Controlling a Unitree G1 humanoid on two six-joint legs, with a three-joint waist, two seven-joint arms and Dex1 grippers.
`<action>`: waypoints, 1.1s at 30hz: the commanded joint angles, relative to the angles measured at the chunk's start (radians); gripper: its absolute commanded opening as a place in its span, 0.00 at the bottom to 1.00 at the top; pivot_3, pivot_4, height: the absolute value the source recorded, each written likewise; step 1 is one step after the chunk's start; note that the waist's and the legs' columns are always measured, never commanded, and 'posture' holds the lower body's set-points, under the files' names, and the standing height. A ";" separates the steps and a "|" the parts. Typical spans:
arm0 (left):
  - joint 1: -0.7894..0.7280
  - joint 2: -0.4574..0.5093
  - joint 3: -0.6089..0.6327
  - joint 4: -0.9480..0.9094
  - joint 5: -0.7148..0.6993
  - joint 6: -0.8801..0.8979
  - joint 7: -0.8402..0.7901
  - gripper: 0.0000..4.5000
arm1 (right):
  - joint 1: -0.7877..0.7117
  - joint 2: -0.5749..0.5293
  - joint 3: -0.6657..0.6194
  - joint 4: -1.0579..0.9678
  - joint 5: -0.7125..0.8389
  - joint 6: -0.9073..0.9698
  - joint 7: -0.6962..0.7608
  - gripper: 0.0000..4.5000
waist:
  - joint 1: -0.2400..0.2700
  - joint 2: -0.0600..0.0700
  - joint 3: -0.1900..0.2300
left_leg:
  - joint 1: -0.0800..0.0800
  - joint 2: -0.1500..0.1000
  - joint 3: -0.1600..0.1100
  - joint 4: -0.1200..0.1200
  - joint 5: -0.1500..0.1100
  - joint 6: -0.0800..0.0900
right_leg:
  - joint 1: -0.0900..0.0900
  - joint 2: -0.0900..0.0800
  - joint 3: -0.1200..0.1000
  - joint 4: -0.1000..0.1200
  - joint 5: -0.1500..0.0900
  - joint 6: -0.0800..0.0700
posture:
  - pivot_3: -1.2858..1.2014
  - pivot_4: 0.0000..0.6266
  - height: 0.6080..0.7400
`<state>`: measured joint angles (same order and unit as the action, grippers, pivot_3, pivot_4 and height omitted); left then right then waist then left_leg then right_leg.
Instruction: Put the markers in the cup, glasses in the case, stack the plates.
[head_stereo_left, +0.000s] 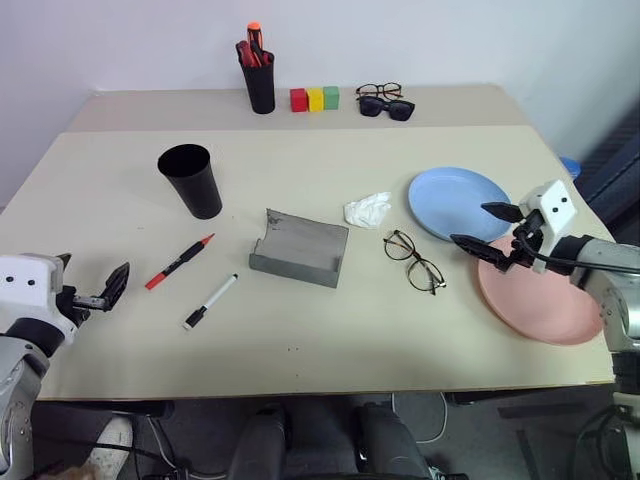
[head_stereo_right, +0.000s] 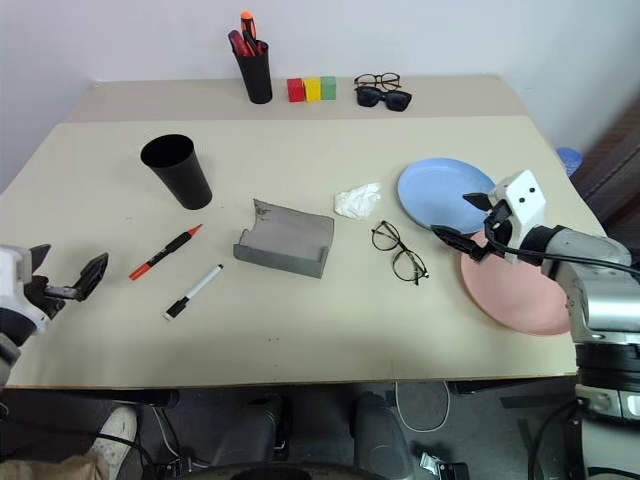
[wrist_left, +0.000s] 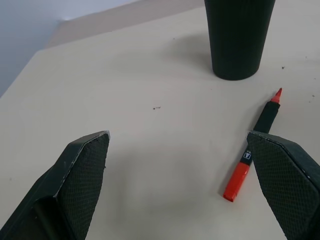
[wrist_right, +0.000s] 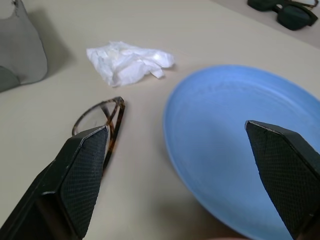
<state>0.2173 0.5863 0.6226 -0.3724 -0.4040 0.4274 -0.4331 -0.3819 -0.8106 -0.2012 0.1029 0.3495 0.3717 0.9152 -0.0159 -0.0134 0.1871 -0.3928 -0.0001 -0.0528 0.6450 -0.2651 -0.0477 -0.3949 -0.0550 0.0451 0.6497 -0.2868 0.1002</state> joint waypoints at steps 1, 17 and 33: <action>0.004 -0.003 0.018 -0.037 0.003 -0.007 0.016 1.00 | -0.037 0.004 0.004 0.008 -0.003 -0.031 0.011 1.00 | 0.000 0.000 0.000 | 0.000 0.000 0.000 0.000 0.000 0.000 | 0.000 0.000 0.000 0.000 0.000 0.000 | 0.52 0.24 1.00; -0.073 0.052 -0.224 -0.171 -0.016 0.160 -0.013 1.00 | -0.084 0.189 0.169 -0.225 0.007 0.045 -0.068 1.00 | 0.003 0.000 0.000 | 0.000 0.000 -0.001 0.000 0.000 0.000 | 0.000 0.000 0.000 0.000 0.000 0.000 | 0.52 0.24 1.00; -0.457 0.233 -0.590 -0.089 -0.065 0.749 -0.101 1.00 | -0.039 0.351 0.396 -0.537 0.011 0.179 -0.160 1.00 | -0.004 0.000 0.000 | -0.001 -0.001 -0.004 0.001 0.000 0.000 | -0.001 0.006 0.000 0.003 0.000 0.000 | 0.52 0.24 1.00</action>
<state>-0.2329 0.7979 0.0302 -0.4448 -0.4501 1.1313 -0.5158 -0.4160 -0.4687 0.1946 -0.3934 0.3503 0.5527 0.7620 -0.0197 -0.0136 0.1873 -0.3933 -0.0008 -0.0567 0.6458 -0.2651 -0.0478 -0.3960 -0.0491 0.0446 0.6524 -0.2867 0.1003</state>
